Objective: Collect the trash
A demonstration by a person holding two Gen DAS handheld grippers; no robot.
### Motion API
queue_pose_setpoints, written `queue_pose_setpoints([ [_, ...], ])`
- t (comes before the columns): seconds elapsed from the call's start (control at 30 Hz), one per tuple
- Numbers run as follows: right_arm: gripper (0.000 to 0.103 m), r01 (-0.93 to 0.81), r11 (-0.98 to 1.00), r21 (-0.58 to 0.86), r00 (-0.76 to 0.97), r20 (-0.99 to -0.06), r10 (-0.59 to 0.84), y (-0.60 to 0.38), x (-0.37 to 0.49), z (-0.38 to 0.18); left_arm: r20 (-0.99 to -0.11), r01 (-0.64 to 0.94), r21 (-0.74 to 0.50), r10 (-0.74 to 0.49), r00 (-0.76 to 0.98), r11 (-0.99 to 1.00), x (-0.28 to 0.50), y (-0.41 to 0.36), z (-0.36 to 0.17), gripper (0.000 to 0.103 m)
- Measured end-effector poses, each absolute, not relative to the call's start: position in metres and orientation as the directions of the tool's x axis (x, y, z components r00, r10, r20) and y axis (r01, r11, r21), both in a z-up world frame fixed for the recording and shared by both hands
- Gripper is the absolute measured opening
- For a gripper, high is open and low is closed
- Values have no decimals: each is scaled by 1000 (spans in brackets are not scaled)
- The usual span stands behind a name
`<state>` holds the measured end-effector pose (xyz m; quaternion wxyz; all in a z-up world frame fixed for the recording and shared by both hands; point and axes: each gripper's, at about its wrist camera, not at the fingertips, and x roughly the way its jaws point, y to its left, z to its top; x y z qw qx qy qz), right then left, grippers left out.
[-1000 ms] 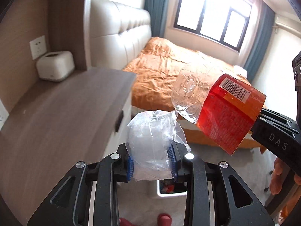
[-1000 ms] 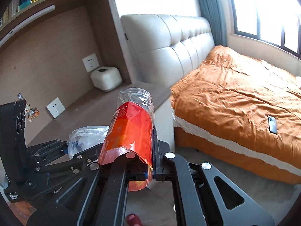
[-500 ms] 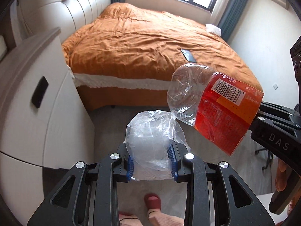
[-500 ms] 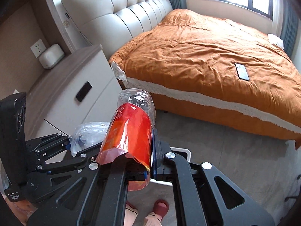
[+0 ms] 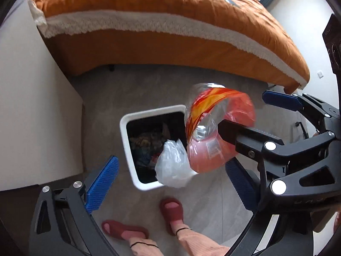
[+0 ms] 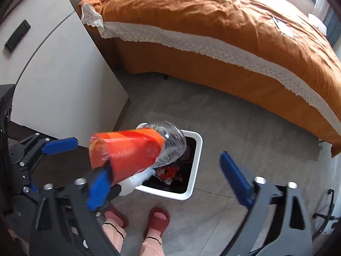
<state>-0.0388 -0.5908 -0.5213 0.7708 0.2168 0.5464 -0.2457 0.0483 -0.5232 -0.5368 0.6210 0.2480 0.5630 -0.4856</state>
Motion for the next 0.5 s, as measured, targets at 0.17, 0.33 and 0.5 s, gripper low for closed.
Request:
queue_pose_setpoints([
  [0.17, 99, 609, 793, 23, 232, -961, -150, -596, -44, -550, -952, 866, -220, -293, -90, 449, 54, -515, -570, 98],
  [0.33, 99, 625, 780, 35, 231, -963, -141, -598, -54, -539, -953, 846, -232, -286, -100, 479, 57, -506, -565, 98],
  [0.5, 99, 643, 764, 60, 259, -955, -143, -593, -58, -507, -949, 853, -207, -312, -56, 479, 61, -498, -530, 98],
])
